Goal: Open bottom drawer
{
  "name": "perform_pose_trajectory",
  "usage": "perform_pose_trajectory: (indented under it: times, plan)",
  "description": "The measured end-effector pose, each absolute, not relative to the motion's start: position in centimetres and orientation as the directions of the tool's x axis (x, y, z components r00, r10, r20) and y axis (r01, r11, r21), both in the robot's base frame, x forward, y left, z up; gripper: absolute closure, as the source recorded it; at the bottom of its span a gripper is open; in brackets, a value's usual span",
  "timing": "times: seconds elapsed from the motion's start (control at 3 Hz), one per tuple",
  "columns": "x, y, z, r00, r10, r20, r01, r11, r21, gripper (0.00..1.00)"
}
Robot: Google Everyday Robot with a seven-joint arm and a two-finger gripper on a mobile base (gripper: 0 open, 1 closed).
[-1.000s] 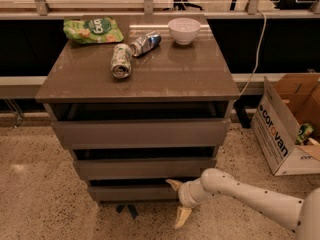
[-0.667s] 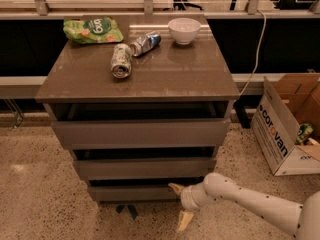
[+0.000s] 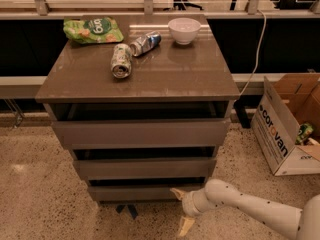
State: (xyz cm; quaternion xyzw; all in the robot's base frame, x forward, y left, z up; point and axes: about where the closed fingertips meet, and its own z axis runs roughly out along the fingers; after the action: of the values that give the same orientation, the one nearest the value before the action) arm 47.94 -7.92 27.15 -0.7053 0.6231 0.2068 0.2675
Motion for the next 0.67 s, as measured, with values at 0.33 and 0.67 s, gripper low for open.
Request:
perform_pose_trajectory:
  times: [0.33,0.67]
  plan:
    - [47.8,-7.5,26.1,0.137,-0.794,-0.592,-0.989,-0.075,-0.127,0.0]
    - [49.7,-6.6,25.3,0.135,-0.806,-0.576,-0.979,-0.019,-0.202,0.0]
